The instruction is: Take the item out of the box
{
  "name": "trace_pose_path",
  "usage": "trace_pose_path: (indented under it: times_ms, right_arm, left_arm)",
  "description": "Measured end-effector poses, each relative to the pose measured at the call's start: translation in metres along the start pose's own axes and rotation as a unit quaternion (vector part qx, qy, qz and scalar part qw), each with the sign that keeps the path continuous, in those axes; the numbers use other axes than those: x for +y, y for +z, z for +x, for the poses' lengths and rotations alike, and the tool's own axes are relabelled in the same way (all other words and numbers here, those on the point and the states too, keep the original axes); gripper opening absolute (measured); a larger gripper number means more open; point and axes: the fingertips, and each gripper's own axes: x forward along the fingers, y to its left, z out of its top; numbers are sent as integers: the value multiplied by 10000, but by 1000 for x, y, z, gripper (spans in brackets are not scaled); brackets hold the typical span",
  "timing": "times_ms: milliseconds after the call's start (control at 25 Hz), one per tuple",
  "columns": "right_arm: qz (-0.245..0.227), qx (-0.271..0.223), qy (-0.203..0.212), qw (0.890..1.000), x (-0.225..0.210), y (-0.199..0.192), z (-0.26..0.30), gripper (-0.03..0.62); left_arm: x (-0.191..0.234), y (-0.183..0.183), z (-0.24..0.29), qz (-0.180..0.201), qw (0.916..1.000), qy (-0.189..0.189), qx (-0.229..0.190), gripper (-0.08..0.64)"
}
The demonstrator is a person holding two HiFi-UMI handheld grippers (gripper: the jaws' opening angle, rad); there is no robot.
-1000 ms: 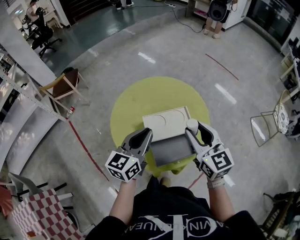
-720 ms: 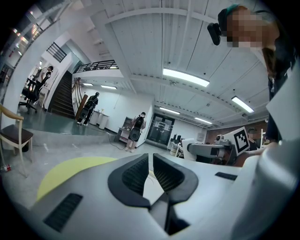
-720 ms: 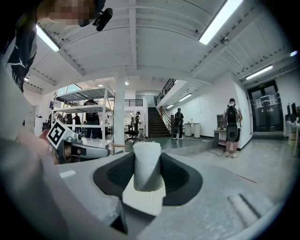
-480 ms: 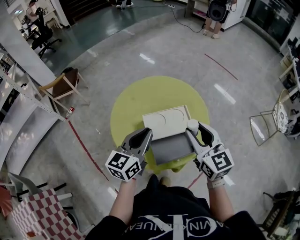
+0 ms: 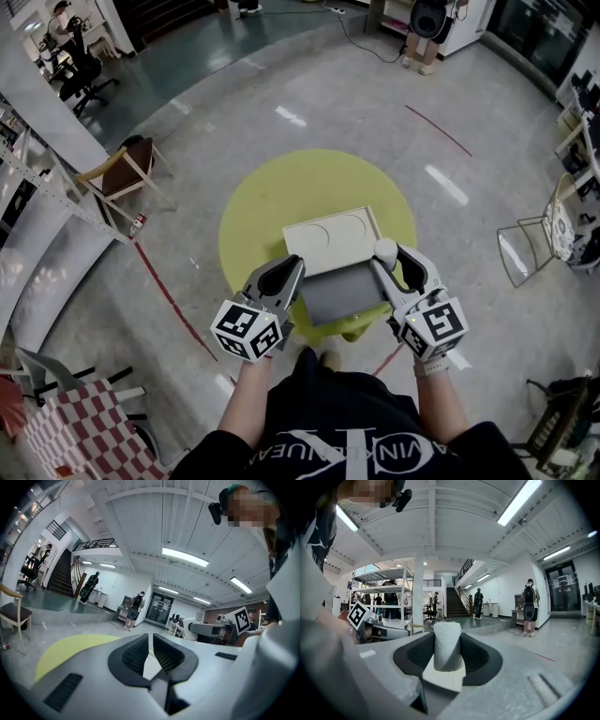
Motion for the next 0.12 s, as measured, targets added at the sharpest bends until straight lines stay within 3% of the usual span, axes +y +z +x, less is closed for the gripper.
trace_pose_path:
  times_ms: [120]
  right_arm:
    - [-28, -11, 23, 10000, 1, 0, -1, 169]
  left_arm:
    - [0, 0, 0, -2, 10000, -5, 1, 33]
